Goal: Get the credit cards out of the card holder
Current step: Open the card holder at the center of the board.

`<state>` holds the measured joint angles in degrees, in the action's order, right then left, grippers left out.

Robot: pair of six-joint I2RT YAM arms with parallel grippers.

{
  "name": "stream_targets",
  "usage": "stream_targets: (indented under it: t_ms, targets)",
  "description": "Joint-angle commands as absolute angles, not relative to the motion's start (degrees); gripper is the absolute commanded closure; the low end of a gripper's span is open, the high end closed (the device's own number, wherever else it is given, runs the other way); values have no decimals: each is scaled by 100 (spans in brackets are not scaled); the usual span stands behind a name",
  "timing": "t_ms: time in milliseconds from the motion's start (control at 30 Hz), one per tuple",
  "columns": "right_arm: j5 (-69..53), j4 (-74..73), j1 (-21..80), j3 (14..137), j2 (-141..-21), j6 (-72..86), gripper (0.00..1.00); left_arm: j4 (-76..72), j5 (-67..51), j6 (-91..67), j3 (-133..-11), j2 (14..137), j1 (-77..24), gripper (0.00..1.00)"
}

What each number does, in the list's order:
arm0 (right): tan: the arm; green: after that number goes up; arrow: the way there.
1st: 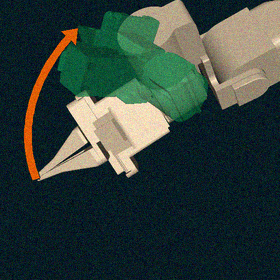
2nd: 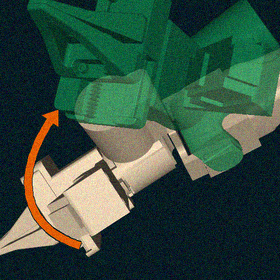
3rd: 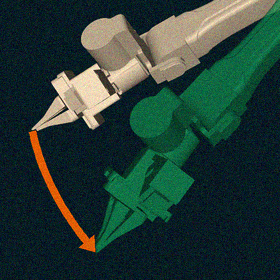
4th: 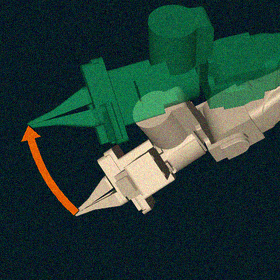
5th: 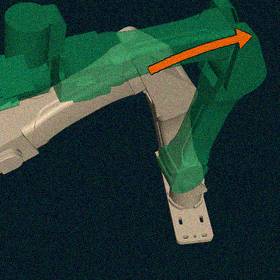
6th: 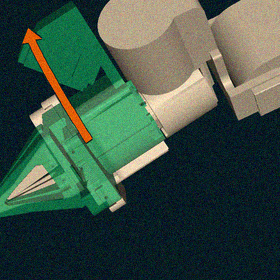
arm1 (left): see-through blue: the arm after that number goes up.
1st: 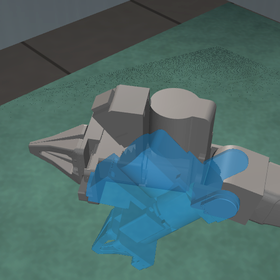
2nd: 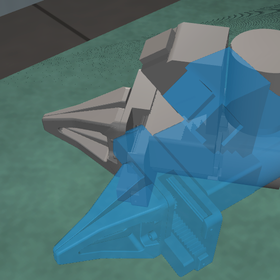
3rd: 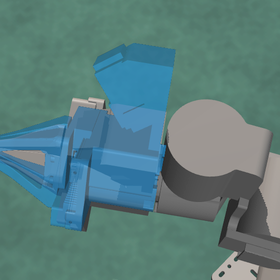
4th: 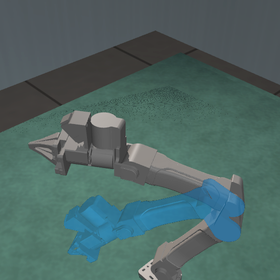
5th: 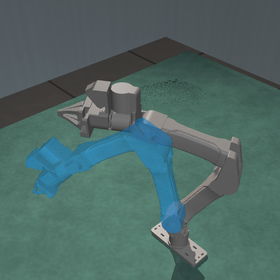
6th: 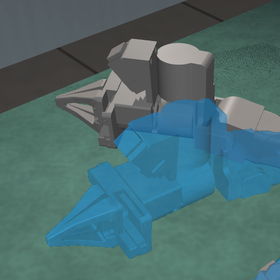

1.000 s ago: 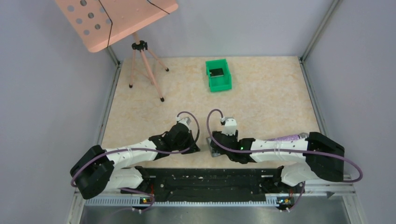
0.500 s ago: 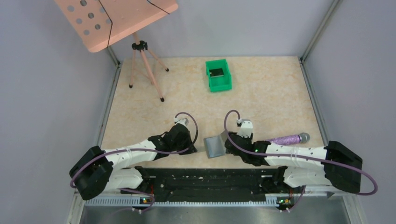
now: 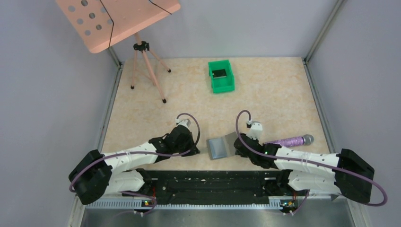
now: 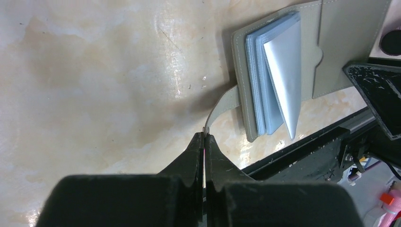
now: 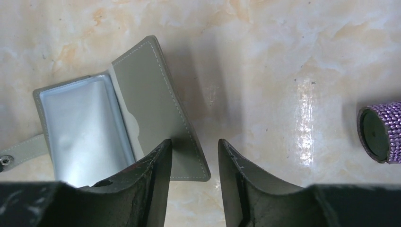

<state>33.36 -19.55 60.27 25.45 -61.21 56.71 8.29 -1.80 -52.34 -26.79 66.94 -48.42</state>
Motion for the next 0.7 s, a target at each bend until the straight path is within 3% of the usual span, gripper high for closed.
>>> stream_targets:
  t_ms: [0, 333, 533, 667]
  targets:
    - [3202, -1775, 5909, 2401, -6193, 5727, 60, 897, -60, -5164, -2790, 6482, -4825, 100]
    - [2965, -1569, 5819, 2388, -6521, 5700, 74, 849, 53, -5237, -2568, 5922, -4827, 100]
    - [2697, -1627, 5822, 2490, -6370, 5626, 75, 883, 37, -5247, -2540, 5759, -4825, 100]
    - [2401, -1764, 5822, 2693, -6039, 5416, 71, 888, 26, -5238, -2566, 5708, -4825, 100]
